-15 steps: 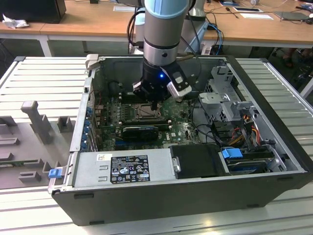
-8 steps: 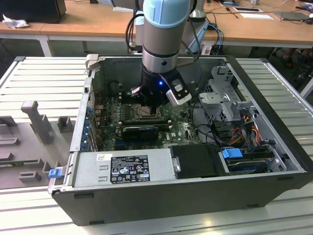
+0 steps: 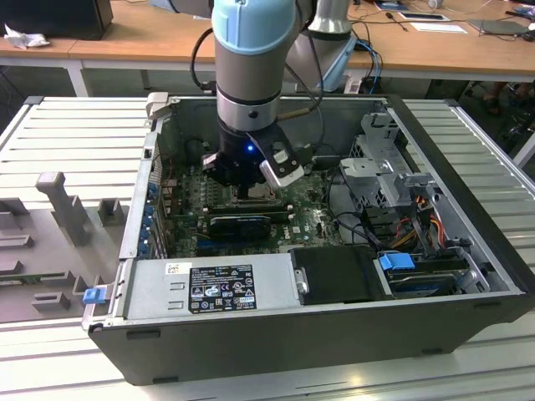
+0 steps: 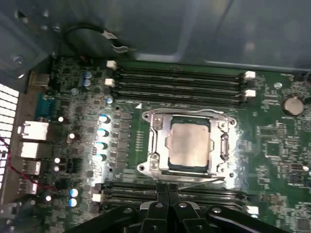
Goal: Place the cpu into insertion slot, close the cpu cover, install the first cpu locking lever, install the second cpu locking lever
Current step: 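Install the second cpu locking lever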
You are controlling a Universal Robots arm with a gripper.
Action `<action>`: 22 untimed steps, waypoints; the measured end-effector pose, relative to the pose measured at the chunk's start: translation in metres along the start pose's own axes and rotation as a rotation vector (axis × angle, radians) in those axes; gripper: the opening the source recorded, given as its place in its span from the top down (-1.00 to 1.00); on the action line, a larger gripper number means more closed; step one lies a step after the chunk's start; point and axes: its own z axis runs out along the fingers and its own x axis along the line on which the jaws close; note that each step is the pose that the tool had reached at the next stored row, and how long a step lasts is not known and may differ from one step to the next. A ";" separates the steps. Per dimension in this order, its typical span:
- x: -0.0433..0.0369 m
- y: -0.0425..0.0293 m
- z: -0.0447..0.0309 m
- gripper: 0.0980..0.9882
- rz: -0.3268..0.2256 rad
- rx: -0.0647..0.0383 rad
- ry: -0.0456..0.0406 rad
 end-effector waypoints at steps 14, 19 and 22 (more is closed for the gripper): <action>0.0142 -0.0092 0.0275 0.98 -0.015 -0.046 -0.0011; 0.0157 -0.0183 0.0281 0.98 -0.015 -0.086 -0.0047; 0.0161 -0.0205 0.0293 0.98 -0.015 -0.108 -0.0065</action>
